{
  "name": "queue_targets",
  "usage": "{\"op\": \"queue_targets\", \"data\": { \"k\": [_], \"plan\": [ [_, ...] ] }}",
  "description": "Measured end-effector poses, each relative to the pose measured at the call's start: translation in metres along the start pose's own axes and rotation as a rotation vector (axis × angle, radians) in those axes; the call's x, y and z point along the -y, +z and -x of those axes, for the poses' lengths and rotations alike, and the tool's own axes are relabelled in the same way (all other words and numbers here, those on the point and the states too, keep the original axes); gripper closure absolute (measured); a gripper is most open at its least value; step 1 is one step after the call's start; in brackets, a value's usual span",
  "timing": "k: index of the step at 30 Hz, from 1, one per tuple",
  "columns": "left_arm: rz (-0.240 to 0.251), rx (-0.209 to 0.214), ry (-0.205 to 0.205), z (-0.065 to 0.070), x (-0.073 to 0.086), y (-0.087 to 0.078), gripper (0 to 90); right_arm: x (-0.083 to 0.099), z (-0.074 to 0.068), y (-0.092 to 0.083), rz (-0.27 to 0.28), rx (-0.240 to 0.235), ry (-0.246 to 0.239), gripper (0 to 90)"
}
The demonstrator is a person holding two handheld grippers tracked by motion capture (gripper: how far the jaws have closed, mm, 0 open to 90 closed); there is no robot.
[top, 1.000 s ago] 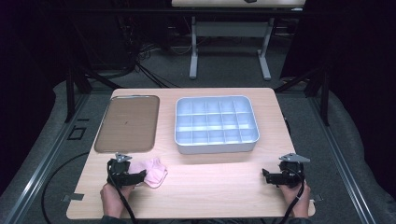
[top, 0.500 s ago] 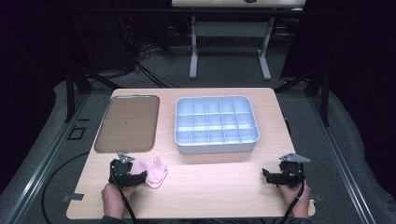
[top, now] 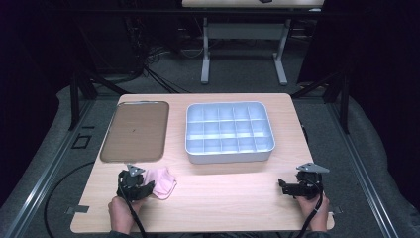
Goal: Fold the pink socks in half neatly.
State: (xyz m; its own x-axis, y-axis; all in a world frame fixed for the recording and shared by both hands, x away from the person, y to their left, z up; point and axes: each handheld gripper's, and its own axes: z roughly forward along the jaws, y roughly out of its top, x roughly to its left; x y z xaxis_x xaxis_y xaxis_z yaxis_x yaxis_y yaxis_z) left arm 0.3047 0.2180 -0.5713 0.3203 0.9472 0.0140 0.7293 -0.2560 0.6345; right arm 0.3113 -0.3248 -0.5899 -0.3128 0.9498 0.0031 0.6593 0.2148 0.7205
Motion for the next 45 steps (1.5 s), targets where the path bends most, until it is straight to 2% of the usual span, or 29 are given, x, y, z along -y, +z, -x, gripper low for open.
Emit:
{"op": "queue_targets", "data": {
  "k": [12,17,18,21,23,24,30,36,41,45],
  "plan": [
    [0.033,0.007,0.044,0.005,0.004,-0.001,82.3,0.0,0.0,0.0,0.0,0.0,0.0,2.4],
    [0.042,0.019,0.041,0.004,0.004,-0.001,83.9,0.0,0.0,0.0,0.0,0.0,0.0,2.4],
    [0.046,0.032,0.039,0.004,0.004,-0.003,83.9,0.0,0.0,0.0,0.001,0.001,0.0,2.4],
    [0.071,0.057,0.029,0.007,0.001,-0.01,83.9,0.0,0.0,0.0,0.0,0.0,0.0,2.4],
    [0.085,0.067,0.038,0.01,-0.002,-0.016,83.8,0.0,0.0,0.0,0.001,0.001,0.001,2.4],
    [0.097,0.081,0.032,0.012,-0.004,-0.019,83.8,0.0,0.0,0.0,0.001,0.001,0.001,2.4],
    [0.169,0.13,0.071,0.03,-0.017,-0.045,83.7,0.0,0.0,0.0,0.001,0.001,0.001,2.4],
    [0.238,0.21,0.119,0.053,-0.031,-0.068,83.5,0.0,0.0,0.0,0.001,0.001,0.001,2.4],
    [0.277,0.254,0.17,0.076,-0.043,-0.08,83.4,0.0,0.0,0.0,0.001,0.0,0.0,2.4],
    [0.295,0.295,0.214,0.094,-0.053,-0.084,83.3,0.0,0.0,0.0,0.002,0.001,0.001,2.4]
  ]
}}
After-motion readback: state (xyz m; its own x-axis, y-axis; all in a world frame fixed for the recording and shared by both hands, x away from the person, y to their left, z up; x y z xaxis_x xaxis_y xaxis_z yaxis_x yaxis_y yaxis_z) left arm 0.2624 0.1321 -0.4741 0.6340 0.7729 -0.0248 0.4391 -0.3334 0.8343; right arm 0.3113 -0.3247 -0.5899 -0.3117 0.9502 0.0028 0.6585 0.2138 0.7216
